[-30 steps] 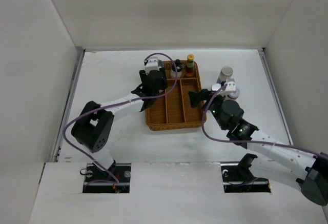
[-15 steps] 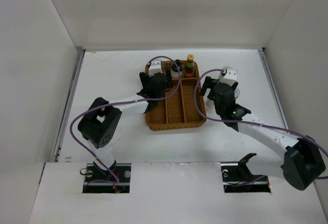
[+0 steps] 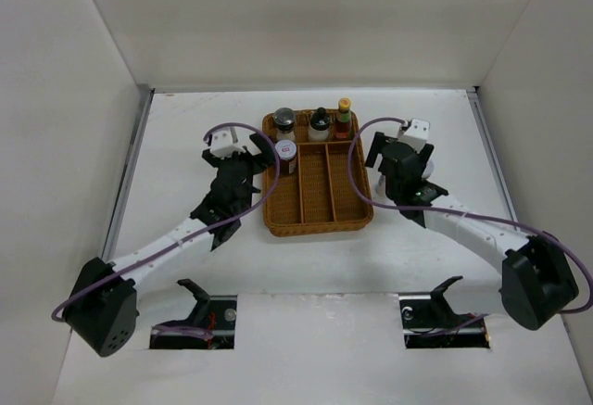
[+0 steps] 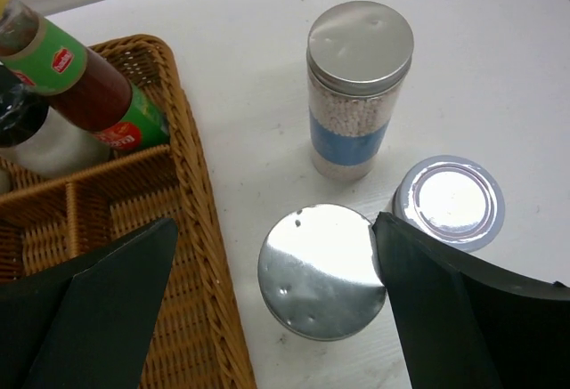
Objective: Organize the condiment bottles
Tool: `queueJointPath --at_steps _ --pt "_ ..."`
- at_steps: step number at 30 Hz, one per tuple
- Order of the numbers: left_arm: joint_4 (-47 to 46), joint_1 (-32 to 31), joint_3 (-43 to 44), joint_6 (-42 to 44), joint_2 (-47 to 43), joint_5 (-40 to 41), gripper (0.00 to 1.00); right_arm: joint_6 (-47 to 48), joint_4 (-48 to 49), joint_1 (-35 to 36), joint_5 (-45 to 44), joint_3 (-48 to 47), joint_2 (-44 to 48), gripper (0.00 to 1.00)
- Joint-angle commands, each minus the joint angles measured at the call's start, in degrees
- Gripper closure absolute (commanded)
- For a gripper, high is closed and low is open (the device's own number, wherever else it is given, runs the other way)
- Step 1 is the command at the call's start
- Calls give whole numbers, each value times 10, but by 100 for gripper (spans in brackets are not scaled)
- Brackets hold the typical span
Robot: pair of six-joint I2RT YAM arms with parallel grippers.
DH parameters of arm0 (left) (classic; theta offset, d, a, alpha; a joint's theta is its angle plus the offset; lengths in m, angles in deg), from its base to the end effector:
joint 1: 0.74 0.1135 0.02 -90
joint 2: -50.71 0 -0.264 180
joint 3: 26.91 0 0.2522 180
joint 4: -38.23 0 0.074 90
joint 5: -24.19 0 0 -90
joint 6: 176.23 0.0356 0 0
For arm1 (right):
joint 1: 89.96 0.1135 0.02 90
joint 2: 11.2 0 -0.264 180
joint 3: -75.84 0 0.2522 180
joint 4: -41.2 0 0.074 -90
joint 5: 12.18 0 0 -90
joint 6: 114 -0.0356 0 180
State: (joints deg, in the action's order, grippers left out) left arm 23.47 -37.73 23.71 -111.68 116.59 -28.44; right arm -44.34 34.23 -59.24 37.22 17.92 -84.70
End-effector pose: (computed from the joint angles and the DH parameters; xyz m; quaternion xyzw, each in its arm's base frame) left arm 0.2188 -0.1378 0.2872 -0.1568 0.6920 -0.1511 0.6883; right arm 0.2536 0.1238 0.2601 0.1213 0.7943 -0.0360 0.5942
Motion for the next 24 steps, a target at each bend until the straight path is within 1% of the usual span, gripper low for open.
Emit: queueJointPath --at_steps 1,4,8,11,14,21,22,24 --pt "-15 0 -43 -23 -32 3 0 -2 -2 5 -48 0 12 0" --pt "-14 -1 -57 -30 -37 -1 0 16 9 21 -42 -5 28 0" --pt "-17 -2 -59 -30 -29 -8 0 22 0 25 -69 -8 39 0" --pt "-19 -1 -64 -31 -28 -8 0 22 -6 25 -76 0 44 0" --pt "-19 -1 -69 -32 -37 -8 0 7 -33 18 -75 6 34 0" --pt "-19 -1 -79 -33 -53 -8 0 -35 -36 -1 -5 18 -9 0" --pt "-19 -1 -81 -33 -55 -8 0 -36 -33 -3 -3 15 -16 3" --pt "-19 -2 -83 -34 -59 -7 0 -32 -23 -4 -6 5 -26 22"
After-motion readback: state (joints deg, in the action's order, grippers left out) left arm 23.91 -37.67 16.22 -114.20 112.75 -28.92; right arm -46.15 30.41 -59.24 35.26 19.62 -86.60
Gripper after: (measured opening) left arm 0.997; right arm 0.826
